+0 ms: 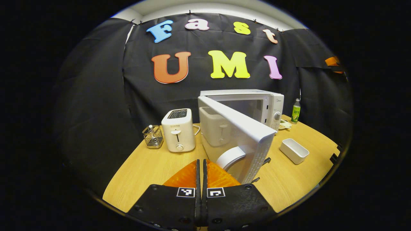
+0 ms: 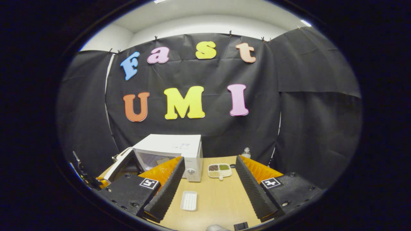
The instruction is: Open the microwave oven with the left hand, put the food in, and close the microwave oven.
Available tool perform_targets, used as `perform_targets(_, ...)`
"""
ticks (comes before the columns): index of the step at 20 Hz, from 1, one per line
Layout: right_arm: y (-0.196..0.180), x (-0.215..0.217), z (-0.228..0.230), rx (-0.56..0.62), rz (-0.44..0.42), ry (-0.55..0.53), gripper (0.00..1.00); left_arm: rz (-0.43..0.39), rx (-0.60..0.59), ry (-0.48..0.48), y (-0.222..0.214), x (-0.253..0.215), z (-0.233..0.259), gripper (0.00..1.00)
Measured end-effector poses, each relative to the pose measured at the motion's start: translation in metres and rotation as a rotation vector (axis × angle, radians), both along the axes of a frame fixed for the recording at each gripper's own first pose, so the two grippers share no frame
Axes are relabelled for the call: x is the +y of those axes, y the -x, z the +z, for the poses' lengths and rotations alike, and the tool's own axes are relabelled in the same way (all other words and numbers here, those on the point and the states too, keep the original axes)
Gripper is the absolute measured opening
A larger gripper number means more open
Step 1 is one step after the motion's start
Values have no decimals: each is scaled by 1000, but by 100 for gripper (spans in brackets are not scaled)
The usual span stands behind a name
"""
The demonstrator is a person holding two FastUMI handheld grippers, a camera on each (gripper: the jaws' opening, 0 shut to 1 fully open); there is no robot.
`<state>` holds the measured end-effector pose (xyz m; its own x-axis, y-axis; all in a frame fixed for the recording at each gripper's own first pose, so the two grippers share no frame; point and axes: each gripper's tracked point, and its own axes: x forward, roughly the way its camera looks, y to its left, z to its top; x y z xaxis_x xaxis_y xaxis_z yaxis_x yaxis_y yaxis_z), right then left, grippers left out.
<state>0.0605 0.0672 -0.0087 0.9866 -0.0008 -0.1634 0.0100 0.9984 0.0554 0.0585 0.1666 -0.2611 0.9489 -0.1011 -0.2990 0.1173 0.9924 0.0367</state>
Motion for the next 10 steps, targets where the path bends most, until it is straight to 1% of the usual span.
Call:
perform_targets(1,-1,-1,3,-4,5,-3,100,-14,1,-1,0,-13,1,0)
perform_targets(2,-3,-4,6,-10,12,-3,92,-25,1,-4,0,-25,2,0)
perform_targets(3,-6,-6,8,-14,16,-2,100,-37,1,-9,-1,-37,3,0)
perform_targets(4,-8,-8,11,-19,27,-4,92,-50,0,-15,-3,-49,5,10)
perform_targets(5,-9,-9,13,-24,36,-5,100,-63,-1,-16,-6,-60,5,0)
perform_targets(6,-12,-12,14,-28,43,-3,92,-78,-1,-11,-8,-74,8,0)
perform_targets(8,-17,-19,16,-36,54,3,92,-103,-6,-10,-17,-99,10,0)
perform_targets(9,-19,-23,14,-36,61,4,100,-112,-8,-15,-22,-112,10,0)
perform_targets(10,-21,-28,14,-40,68,7,100,-122,-9,-18,-27,-123,11,0)
